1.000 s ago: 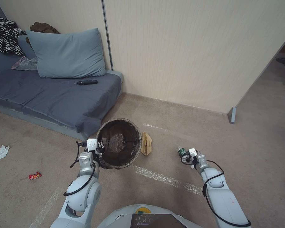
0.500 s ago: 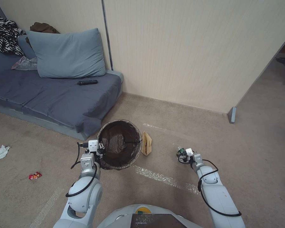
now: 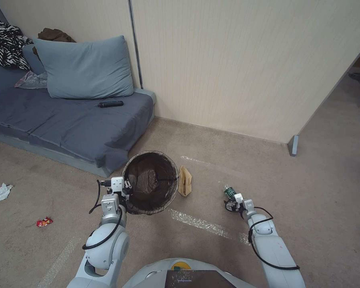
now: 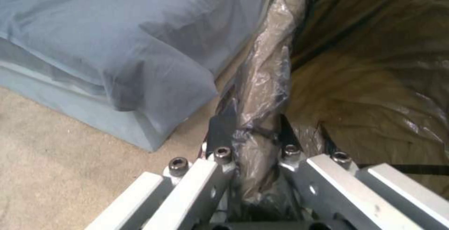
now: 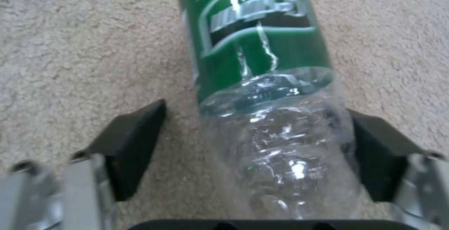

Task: Pick up the trash bin, then pick up the garbage from the floor and place it into the trash bin.

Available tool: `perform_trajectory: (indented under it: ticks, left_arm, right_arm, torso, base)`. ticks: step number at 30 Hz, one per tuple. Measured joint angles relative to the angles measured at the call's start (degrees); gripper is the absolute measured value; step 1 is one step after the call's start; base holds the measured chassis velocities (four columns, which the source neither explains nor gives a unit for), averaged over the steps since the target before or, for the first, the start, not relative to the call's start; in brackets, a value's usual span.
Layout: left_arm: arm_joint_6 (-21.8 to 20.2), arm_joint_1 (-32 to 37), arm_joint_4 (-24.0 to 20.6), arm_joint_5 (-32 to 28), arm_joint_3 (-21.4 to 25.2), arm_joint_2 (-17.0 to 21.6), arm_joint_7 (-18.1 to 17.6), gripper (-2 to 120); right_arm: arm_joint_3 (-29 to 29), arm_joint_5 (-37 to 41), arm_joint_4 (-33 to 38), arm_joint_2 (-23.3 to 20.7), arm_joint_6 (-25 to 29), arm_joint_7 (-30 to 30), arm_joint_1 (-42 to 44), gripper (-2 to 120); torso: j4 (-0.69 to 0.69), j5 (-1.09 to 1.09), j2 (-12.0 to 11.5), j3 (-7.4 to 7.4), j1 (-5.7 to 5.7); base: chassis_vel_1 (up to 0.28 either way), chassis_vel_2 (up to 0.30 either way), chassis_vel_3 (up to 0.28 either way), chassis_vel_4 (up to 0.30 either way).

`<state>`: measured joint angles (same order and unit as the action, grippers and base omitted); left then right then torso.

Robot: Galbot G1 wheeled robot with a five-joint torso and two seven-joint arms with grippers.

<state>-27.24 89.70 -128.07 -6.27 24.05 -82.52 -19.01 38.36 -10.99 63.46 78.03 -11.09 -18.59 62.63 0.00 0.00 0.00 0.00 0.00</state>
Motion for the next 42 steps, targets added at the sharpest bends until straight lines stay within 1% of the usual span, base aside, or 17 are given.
perform_trajectory:
  ticks: [2,4,6,7,9,11,17,27,30,31,33,34,35,36,38,40,42]
  left_arm:
    - [0.0,-0.1,0.0,0.0,0.0,0.0,0.0,2]
    - [0.0,-0.1,0.0,0.0,0.0,0.0,0.0,2]
    - [0.0,-0.2,0.2,0.0,-0.1,0.0,0.0,2]
    - [0.0,-0.2,0.2,0.0,-0.1,0.0,0.0,2]
    - [0.0,-0.3,0.3,0.0,-0.1,0.0,0.0,2]
    - [0.0,-0.4,0.4,0.0,-0.1,0.0,0.0,2]
    - [0.0,-0.3,0.5,0.0,-0.1,0.0,0.0,2]
    - [-0.5,-0.3,0.3,-0.8,-0.4,0.0,-0.4,2]
    - [-0.8,-0.3,0.3,-1.2,-0.6,-0.1,-0.5,2]
    - [-0.9,-0.3,0.3,-1.2,-0.7,-0.1,-0.5,2]
    - [-0.9,-0.3,0.3,-1.2,-0.8,-0.1,-0.5,2]
    - [-0.9,-0.3,0.3,-1.2,-0.8,-0.1,-0.5,2]
    - [-0.9,-0.4,0.4,-1.1,-0.8,-0.1,-0.5,2]
    - [-0.9,-0.4,0.4,-1.1,-0.8,-0.1,-0.5,2]
    - [-0.9,-0.4,0.6,-1.1,-1.0,-0.1,-0.5,2]
    - [-0.9,-0.4,0.6,-1.0,-1.2,-0.1,-0.5,2]
    - [-0.9,-0.5,0.8,-1.0,-1.2,-0.1,-0.5,2]
  right_arm:
    - [0.2,-0.1,-0.8,0.0,0.5,0.0,-0.1,69]
    - [0.2,-0.1,-0.8,0.0,0.5,0.0,-0.1,69]
    - [0.3,0.0,-1.3,0.0,0.9,-0.1,-0.2,55]
    - [0.3,0.0,-1.3,0.0,0.9,-0.1,-0.2,55]
    - [0.4,0.1,-1.5,0.0,1.1,0.1,-0.2,48]
    - [0.4,0.1,-1.6,0.0,1.2,0.2,-0.2,46]
    - [0.6,0.2,-1.8,0.0,1.4,0.7,-0.2,32]
    - [0.8,1.3,-1.9,0.1,2.3,1.1,0.1,31]
    - [0.7,2.2,1.0,0.1,1.8,1.1,1.2,31]
    - [0.4,3.4,3.8,0.0,1.6,1.4,2.2,31]
    - [-0.3,5.2,9.1,-0.2,1.6,1.8,3.8,31]
    - [-0.3,5.2,9.1,-0.2,1.6,1.8,3.8,31]
    - [-0.6,5.9,12.4,-0.2,1.8,1.8,5.0,31]
    - [-0.6,5.9,12.4,-0.2,1.8,1.8,5.0,31]
    - [-1.0,7.1,17.8,-0.2,2.0,2.0,7.3,31]
    - [-1.2,7.7,19.6,-0.2,2.1,2.1,8.2,31]
    - [-1.7,9.1,24.3,-0.1,2.7,2.2,10.4,31]
  torso:
    - [0.0,0.0,0.0,0.0,0.0]
    - [0.0,0.0,0.0,0.0,0.0]
    - [0.01,-0.01,0.0,-0.01,0.0]
    - [0.01,-0.01,0.0,-0.01,0.0]
    - [0.02,0.0,0.0,-0.01,0.0]
    - [0.02,0.01,0.0,-0.01,0.0]
    - [-0.01,-0.01,0.0,0.0,0.0]
    - [0.01,0.01,0.0,0.0,0.0]
    - [-0.02,0.03,0.0,0.02,0.0]
    - [-0.04,0.03,0.0,0.01,0.0]
    - [0.0,0.0,0.0,0.01,0.0]
    - [0.0,0.0,0.0,0.01,0.0]
    - [0.01,0.01,0.0,0.01,0.0]
    - [0.01,0.01,0.0,0.01,0.0]
    - [0.0,-0.01,0.0,0.01,0.0]
    - [-0.01,-0.01,0.0,0.0,0.0]
    - [-0.02,0.0,0.0,0.0,0.0]
  base:
    - [0.0,0.0,0.0,0.0]
    - [0.0,0.0,0.0,0.0]
    - [0.0,0.0,0.0,0.0]
    - [0.0,0.0,0.0,0.0]
    - [0.0,0.0,0.0,0.0]
    - [0.0,0.0,0.0,0.0]
    - [0.0,0.0,0.0,0.0]
    - [0.0,0.0,0.0,0.0]
    - [0.0,0.0,0.0,0.0]
    - [0.0,0.0,0.0,0.0]
    - [0.0,0.0,0.0,0.0]
    - [0.0,0.0,0.0,0.0]
    - [0.0,0.0,0.0,0.0]
    - [0.0,0.0,0.0,0.0]
    - [0.0,0.0,0.0,0.0]
    - [0.0,0.0,0.0,0.0]
    - [0.0,0.0,0.0,0.0]
